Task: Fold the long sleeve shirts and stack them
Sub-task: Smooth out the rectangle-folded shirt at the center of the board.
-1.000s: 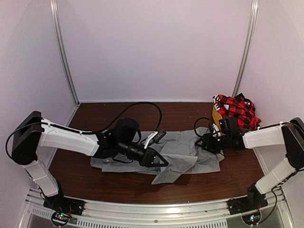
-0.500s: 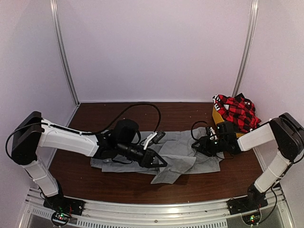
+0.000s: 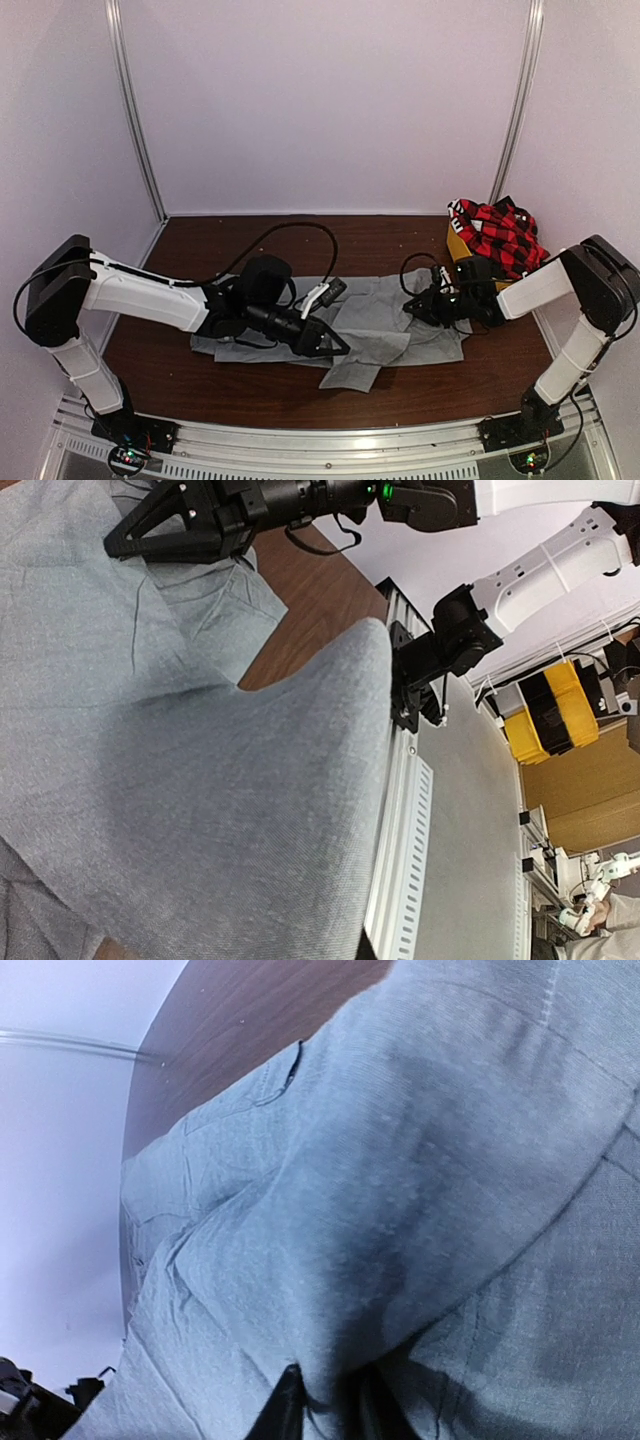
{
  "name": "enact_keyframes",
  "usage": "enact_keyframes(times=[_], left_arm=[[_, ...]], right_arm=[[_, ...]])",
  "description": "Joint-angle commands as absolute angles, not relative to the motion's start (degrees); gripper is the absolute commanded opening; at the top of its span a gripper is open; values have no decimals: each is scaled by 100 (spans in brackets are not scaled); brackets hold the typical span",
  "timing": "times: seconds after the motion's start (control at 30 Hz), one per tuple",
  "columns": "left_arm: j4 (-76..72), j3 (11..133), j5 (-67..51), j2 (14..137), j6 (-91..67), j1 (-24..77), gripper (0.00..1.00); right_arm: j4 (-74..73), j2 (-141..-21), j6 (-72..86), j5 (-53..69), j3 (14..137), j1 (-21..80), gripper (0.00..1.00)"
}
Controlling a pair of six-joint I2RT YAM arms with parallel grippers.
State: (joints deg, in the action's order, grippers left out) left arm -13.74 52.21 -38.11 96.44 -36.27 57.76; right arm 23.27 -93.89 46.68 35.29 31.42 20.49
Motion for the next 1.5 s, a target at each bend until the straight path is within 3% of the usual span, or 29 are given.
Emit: enact_keyframes(times=[0.0, 0.17, 0.43, 0.57, 0.83, 0.93, 1.13, 1.47], left_arm=[[-1627, 5118, -3682, 9747, -3507, 5790, 0], [-1486, 5123, -3602, 9747, -3461, 5790, 0], [-1260, 5218, -3467, 9773, -3366, 5792, 0], [-1199, 5259, -3450, 9797, -3349, 5797, 0], [-1069, 5309, -3414, 9802, -3341, 5794, 0], [-1054, 5309, -3432, 9804, -3328, 5792, 0], [-1041, 5309, -3515, 9893, -3304, 5800, 0], [-1041, 5344, -3665, 10154, -3336, 5852, 0]], right_arm=[[2370, -9334, 4615, 3550, 3194, 2039, 13], [1269, -8904, 4079, 2989, 3472, 2039, 8], [-696, -8308, 3239, 1977, 4304, 2120, 10], [-1202, -8266, 3031, 1683, 4561, 2179, 17], [-1438, -8234, 2888, 1090, 4584, 2170, 44], [-1321, -8402, 2840, 828, 4596, 2118, 47], [-893, -9009, 2683, 861, 4848, 1995, 47], [-566, -9408, 2417, 1398, 5362, 2021, 38]])
